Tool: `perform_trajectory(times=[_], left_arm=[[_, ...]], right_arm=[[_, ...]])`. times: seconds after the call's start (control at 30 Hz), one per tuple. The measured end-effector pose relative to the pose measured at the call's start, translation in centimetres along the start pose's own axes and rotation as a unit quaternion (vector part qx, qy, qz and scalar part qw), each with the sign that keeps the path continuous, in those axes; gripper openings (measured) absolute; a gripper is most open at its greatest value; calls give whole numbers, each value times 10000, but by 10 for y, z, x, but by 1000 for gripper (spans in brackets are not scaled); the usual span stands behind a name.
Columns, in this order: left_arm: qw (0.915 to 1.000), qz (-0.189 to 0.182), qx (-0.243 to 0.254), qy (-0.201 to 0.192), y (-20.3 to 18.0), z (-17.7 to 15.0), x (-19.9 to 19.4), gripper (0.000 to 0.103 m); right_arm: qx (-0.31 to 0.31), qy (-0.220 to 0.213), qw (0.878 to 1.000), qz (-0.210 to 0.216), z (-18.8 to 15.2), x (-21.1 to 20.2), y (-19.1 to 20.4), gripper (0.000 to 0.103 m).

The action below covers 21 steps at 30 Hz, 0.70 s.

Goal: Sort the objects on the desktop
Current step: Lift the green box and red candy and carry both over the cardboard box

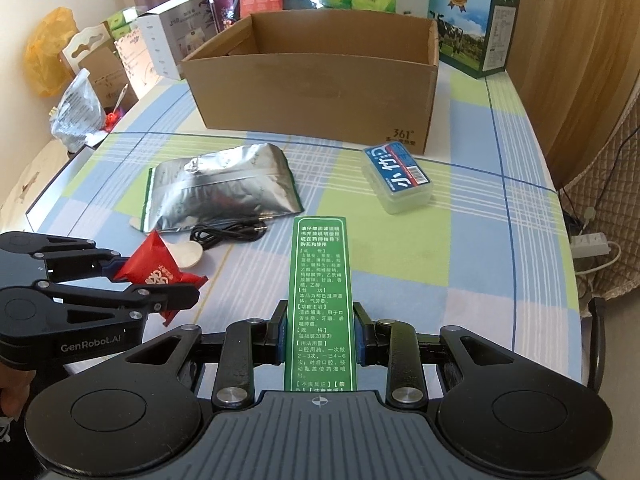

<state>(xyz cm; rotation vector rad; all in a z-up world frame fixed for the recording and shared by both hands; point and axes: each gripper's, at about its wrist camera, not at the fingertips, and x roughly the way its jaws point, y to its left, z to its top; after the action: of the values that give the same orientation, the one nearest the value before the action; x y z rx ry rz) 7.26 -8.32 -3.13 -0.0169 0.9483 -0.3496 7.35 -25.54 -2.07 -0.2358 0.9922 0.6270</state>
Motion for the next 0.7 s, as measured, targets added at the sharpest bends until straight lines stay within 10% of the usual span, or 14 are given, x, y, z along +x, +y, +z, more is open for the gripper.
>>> perform_trajectory(times=[0.7], left_arm=[[9999, 15, -105, -105, 9, 6, -21, 28]], right_arm=[[-229, -77, 9997, 18, 10, -12, 16, 27]])
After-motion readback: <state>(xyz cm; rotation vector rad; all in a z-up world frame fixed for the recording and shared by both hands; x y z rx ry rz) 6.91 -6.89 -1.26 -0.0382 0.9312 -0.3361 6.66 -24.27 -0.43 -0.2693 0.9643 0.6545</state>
